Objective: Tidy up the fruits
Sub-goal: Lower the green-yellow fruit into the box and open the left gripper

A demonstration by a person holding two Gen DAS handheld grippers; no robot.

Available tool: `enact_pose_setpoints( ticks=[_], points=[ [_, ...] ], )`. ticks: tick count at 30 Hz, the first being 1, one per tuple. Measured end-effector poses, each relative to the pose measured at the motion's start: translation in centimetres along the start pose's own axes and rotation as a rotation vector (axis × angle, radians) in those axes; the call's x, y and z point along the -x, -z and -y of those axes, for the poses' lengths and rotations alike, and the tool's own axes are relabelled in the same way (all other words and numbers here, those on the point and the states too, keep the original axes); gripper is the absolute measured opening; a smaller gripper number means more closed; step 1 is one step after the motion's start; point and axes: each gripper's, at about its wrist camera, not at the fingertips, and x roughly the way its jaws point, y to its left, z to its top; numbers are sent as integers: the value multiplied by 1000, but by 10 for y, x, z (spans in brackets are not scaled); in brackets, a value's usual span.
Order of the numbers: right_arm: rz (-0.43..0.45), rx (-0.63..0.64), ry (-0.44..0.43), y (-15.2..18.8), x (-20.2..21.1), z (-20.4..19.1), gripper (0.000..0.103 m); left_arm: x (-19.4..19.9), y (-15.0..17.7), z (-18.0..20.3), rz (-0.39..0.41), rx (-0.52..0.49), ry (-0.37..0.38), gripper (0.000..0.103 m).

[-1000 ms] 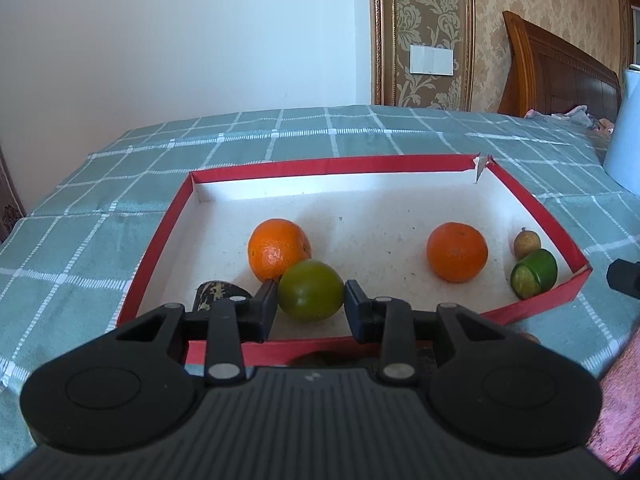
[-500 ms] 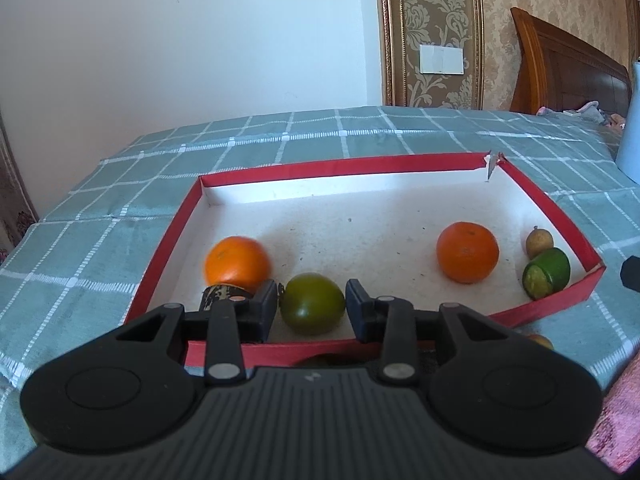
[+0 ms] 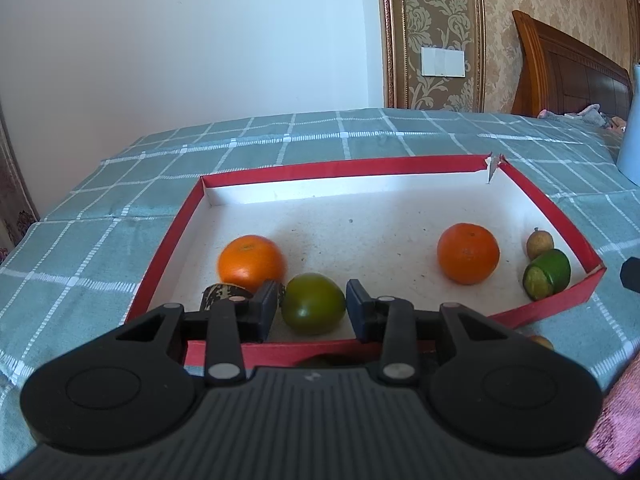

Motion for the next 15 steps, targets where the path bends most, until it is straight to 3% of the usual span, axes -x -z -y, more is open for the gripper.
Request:
enact_pose_setpoints(
  ticks=[9,11,15],
  points=[
    [0,-1,0,0,0,1,81,0,0,0,3,4,-18,43],
    [0,-1,0,0,0,1,81,0,0,0,5,6,-24,58],
    [-1,-1,0,0,0,1,81,4,0,2,25,-2,-35,68]
  ],
)
